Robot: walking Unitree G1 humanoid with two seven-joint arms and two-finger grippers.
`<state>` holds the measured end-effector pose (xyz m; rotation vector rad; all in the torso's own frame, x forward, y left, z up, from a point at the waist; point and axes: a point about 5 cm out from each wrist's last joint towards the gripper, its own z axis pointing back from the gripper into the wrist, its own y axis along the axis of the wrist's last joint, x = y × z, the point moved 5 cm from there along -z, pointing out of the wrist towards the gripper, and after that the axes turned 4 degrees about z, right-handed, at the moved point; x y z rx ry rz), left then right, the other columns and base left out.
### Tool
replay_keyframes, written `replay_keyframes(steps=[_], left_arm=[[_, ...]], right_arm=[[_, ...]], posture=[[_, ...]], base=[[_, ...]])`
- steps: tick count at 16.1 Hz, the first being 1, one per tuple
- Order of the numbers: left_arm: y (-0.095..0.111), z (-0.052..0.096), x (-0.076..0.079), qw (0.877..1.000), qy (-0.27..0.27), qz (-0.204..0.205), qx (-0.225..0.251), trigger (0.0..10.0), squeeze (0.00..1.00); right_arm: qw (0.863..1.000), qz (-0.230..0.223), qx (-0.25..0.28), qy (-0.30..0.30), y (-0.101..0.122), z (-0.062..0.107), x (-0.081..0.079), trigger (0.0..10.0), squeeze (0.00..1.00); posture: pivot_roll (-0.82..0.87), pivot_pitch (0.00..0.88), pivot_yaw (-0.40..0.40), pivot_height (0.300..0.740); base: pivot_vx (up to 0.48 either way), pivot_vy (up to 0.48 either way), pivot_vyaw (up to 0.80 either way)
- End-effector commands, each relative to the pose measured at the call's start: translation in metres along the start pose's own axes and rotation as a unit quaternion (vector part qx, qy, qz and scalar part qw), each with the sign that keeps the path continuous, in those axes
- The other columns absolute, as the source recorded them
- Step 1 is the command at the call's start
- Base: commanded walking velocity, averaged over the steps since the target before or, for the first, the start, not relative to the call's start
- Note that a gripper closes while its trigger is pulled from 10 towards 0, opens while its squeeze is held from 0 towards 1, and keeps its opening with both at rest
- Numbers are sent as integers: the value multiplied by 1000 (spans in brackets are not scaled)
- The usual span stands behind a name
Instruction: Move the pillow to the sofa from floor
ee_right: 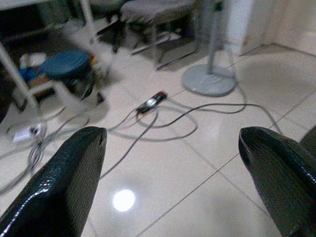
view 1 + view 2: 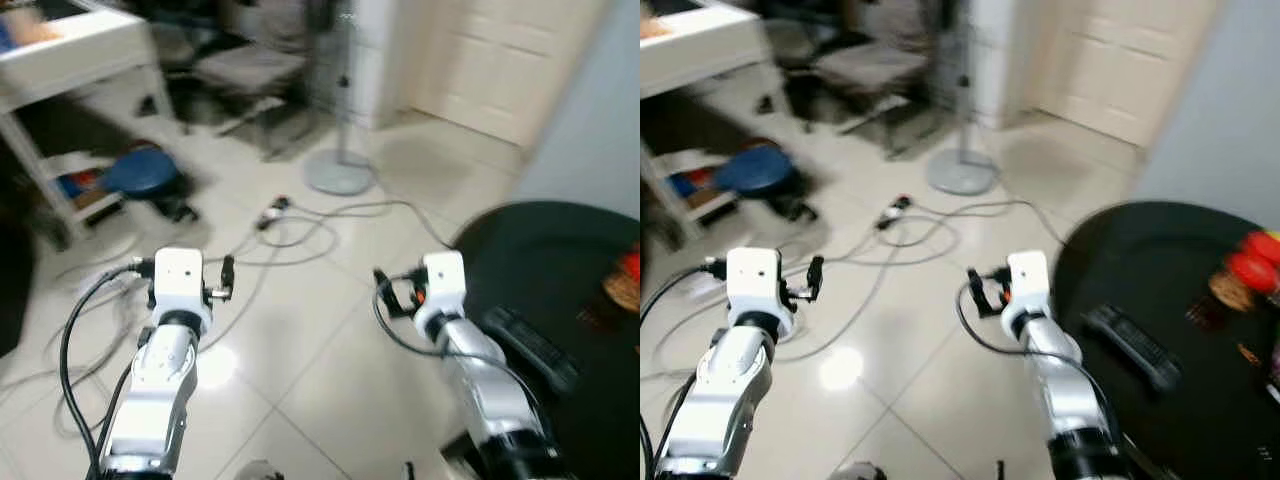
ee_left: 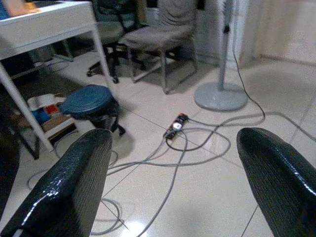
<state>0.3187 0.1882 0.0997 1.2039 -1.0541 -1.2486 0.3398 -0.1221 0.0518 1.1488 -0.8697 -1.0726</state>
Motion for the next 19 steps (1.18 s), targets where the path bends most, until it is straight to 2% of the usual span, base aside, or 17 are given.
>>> replay_keyframes(steps=[1,3,6,8,11,13,16,19], left_arm=[[9,1,4,1000,-9,14,16,10000,0],[16,-1,14,999,-22,16,24,10000,0],[23,-5,16,999,-15,-14,48,10000,0],[34,-10,28,998,-22,-7,66,10000,0],[38,-8,40,996,-43,8,71,10000,0],[33,-8,39,997,-48,-4,67,10000,0],[32,-11,34,997,-34,5,66,10000,0],[30,-12,39,997,-45,5,58,10000,0]], right_arm=[[1000,5,6,-1,6,-1,2,10000,0],[1000,7,4,0,8,-3,0,10000,0],[1000,14,6,0,14,-8,-1,10000,0],[999,34,3,4,20,-10,12,10000,0],[998,58,-5,2,23,-10,23,10000,0],[998,56,-3,-6,25,-9,26,10000,0],[998,56,-7,-5,21,-6,23,10000,0],[998,58,4,-2,28,-10,21,10000,0]], posture=[[76,0,-23,740],[84,0,-27,740],[87,0,-57,740],[101,0,-110,740],[85,0,-97,740],[66,0,-80,740],[54,0,-70,740],[53,0,-71,740]], base=[[0,0,800],[0,0,800],[0,0,800],[0,0,800],[0,0,800],[0,0,800],[0,0,800],[0,0,800]])
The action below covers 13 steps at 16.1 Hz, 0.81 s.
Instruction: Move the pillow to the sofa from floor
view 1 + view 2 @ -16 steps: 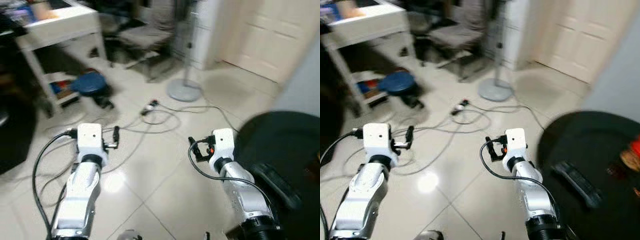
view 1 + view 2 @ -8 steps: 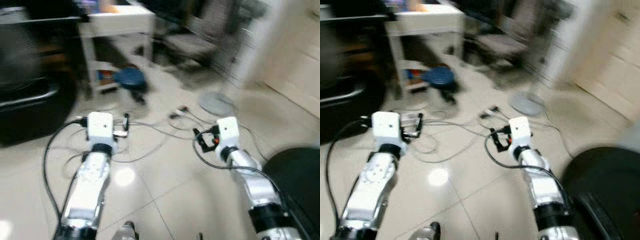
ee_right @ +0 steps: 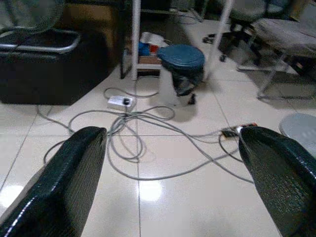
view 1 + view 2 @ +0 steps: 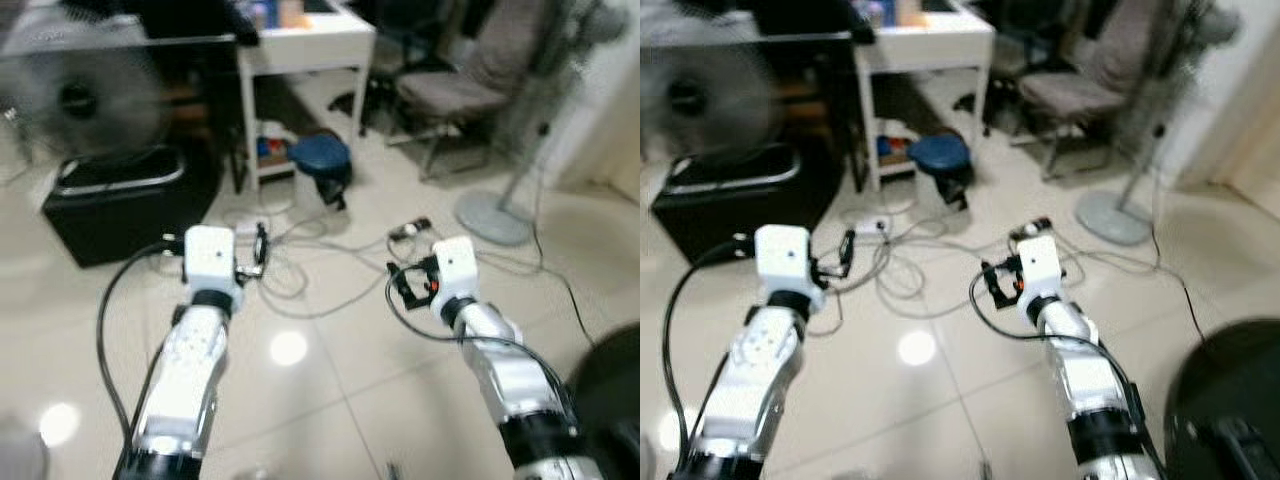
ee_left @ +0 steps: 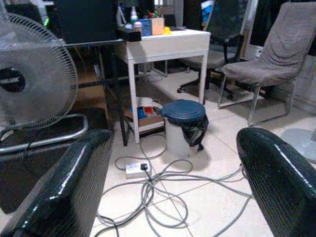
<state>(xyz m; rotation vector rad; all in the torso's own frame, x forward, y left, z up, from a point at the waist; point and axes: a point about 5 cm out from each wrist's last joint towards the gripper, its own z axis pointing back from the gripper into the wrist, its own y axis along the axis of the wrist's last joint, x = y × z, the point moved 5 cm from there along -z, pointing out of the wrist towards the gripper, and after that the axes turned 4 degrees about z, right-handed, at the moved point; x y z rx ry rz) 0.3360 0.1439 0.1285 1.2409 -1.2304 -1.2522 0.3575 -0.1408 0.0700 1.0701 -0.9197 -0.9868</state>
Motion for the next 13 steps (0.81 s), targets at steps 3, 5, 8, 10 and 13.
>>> replay_keyframes(steps=[3,5,8,10,13], left_arm=[[-21,3,-11,999,15,-28,-43,10000,0],[-40,8,-23,996,18,-63,-68,10000,0],[-53,13,-30,994,9,-57,-89,10000,0],[-54,12,-32,993,-6,-78,-87,10000,0],[-41,1,-25,994,-21,-92,-61,10000,0]], right_arm=[[1000,-7,21,4,14,-5,-6,10000,0],[999,-28,19,2,11,-7,-10,10000,0],[999,-40,-23,0,-14,-11,-16,10000,0],[999,-40,-29,-10,-18,-9,-13,10000,0],[996,-50,-50,-59,-40,5,5,10000,0]], posture=[[62,0,-75,740],[72,0,-66,740],[71,0,-37,740],[61,0,-24,740],[27,0,21,740]], base=[[0,0,800],[0,0,800],[0,0,800],[0,0,800],[0,0,800]])
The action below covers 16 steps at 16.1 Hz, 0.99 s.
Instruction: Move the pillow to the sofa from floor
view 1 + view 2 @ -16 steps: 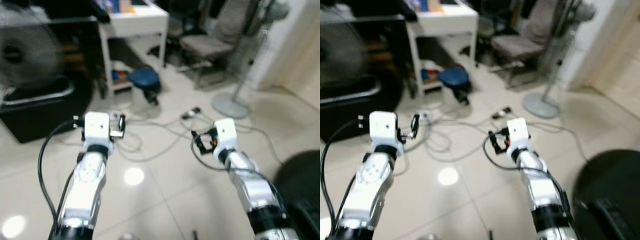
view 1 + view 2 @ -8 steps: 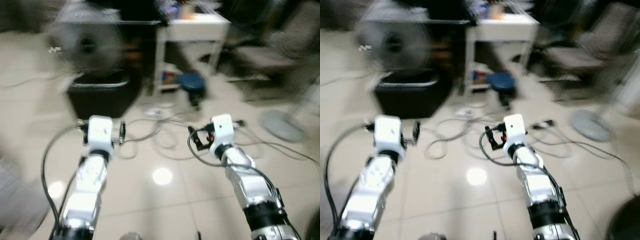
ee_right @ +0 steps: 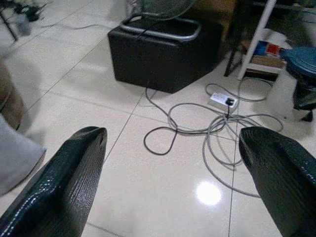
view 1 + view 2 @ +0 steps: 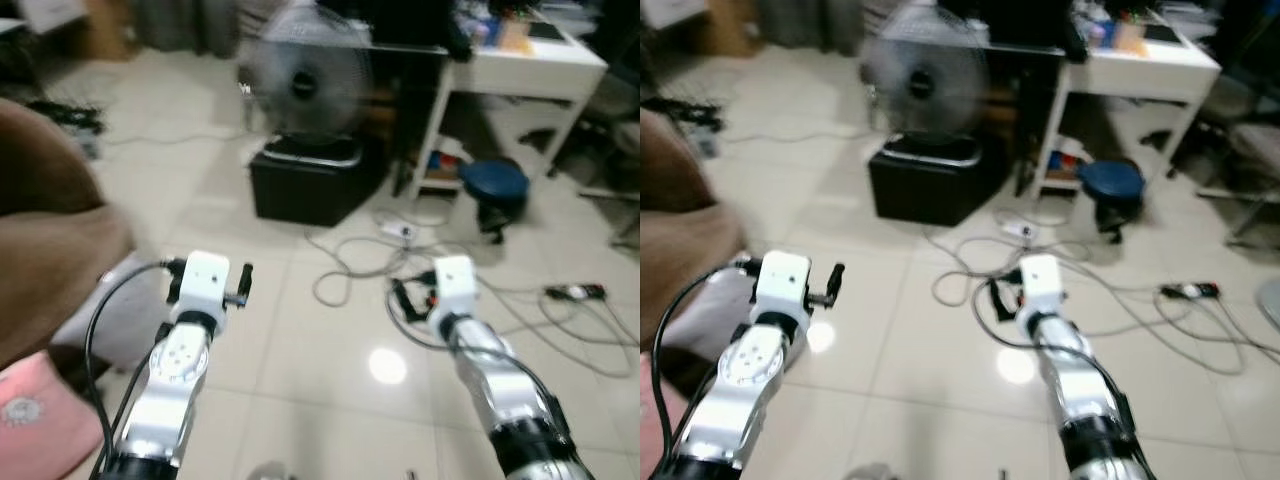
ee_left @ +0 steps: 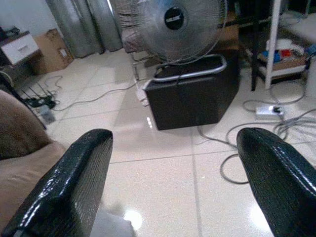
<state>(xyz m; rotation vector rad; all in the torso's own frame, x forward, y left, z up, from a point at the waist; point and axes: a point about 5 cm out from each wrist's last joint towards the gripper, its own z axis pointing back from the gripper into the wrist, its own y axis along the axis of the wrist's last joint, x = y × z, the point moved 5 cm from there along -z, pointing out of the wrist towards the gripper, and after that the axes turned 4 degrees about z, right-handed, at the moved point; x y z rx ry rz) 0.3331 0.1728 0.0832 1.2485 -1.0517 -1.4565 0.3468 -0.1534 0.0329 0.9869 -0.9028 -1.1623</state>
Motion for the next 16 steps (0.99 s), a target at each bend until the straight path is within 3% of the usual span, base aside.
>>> replay_keyframes(steps=[1,3,7,9,11,13,16], left_arm=[[7,-5,3,1000,-18,-11,12,10000,0],[6,-11,6,999,-40,-16,10,10000,0],[14,-14,12,998,-51,7,29,10000,0],[14,-7,13,998,-52,14,37,10000,0],[16,-3,18,997,-65,-2,44,10000,0],[16,-1,19,997,-61,-1,45,10000,0],[17,0,10,998,-46,8,44,10000,0]], right_arm=[[1000,-13,3,-21,-2,4,6,10000,0],[998,-22,8,-62,-7,13,19,10000,0],[996,-23,16,-88,-7,24,28,10000,0],[997,-2,21,-68,1,19,22,10000,0],[998,4,12,-60,-4,18,20,10000,0],[999,-23,5,-46,-7,15,15,10000,0],[1000,-5,14,-22,3,7,4,10000,0]], posture=[[-3,0,58,740],[-56,0,121,740],[-72,0,136,740],[-31,0,63,740],[-12,0,46,740],[17,0,16,740],[28,0,13,740]], base=[[0,0,800],[0,0,800],[0,0,800],[0,0,800],[0,0,800],[0,326,0],[0,426,0]])
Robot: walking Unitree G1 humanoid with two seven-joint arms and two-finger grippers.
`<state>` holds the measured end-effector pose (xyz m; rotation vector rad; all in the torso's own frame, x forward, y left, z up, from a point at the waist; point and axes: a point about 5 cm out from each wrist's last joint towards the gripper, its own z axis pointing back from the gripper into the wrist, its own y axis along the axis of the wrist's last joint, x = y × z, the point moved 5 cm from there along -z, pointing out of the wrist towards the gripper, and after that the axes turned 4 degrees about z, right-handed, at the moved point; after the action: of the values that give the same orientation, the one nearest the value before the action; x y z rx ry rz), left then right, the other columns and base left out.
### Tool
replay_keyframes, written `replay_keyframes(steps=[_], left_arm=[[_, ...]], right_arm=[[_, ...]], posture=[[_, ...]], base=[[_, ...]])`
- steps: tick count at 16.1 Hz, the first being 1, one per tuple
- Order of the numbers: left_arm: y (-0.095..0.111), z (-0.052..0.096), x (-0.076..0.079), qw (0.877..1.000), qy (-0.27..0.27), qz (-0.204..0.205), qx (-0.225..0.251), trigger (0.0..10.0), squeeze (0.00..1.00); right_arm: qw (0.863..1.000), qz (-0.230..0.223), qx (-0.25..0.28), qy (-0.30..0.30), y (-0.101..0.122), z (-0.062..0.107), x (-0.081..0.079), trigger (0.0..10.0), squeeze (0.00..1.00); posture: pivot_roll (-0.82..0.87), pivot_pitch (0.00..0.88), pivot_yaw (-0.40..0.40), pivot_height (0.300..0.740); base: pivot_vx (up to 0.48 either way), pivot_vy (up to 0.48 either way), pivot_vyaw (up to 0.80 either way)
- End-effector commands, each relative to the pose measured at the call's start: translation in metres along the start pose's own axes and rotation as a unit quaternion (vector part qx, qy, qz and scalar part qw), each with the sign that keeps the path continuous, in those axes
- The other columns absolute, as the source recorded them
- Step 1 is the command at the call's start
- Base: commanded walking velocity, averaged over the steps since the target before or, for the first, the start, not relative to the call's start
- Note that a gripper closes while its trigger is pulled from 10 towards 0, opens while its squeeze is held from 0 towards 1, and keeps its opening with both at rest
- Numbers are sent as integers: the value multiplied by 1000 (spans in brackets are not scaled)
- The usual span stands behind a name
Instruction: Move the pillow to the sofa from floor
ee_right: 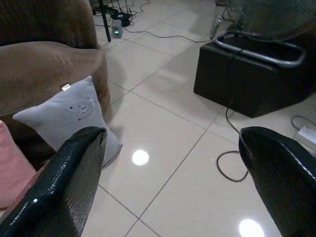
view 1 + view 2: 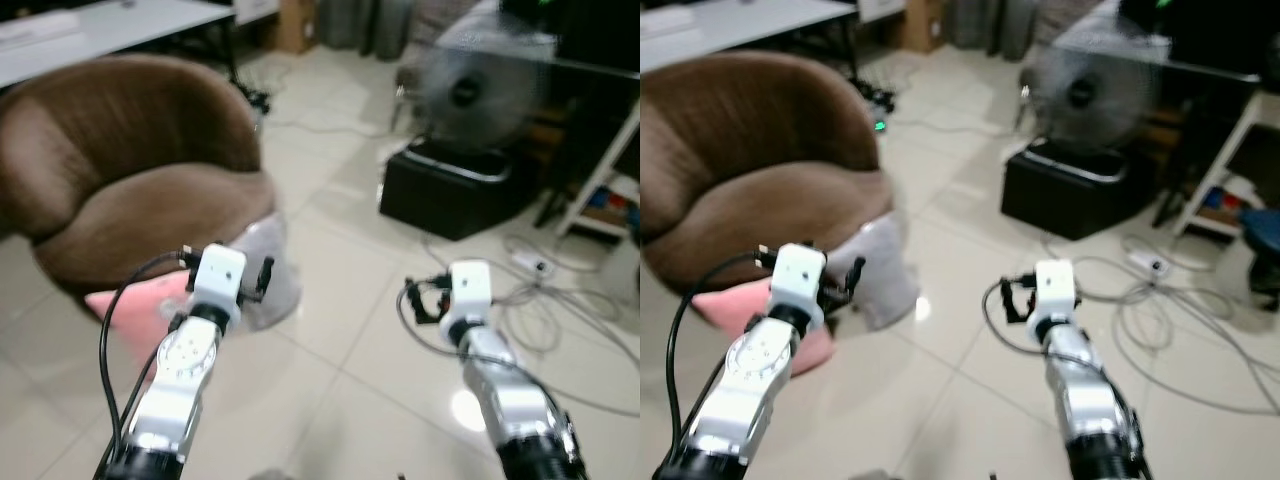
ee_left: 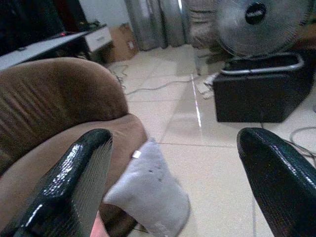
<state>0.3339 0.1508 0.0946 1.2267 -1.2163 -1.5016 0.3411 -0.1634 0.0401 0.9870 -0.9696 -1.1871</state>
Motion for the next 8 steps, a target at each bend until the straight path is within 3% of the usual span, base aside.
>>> replay_keyframes(steps=[1,8], left_arm=[[2,1,-10,1000,13,-1,-1,10000,0],[0,0,-12,1000,18,-6,-9,10000,0]], right_arm=[[1000,-3,-4,4,0,-2,-5,10000,0],[1000,7,-2,7,2,-6,-7,10000,0]], posture=[[29,0,13,740],[31,0,7,740]], base=[[0,424,0],[0,425,0]])
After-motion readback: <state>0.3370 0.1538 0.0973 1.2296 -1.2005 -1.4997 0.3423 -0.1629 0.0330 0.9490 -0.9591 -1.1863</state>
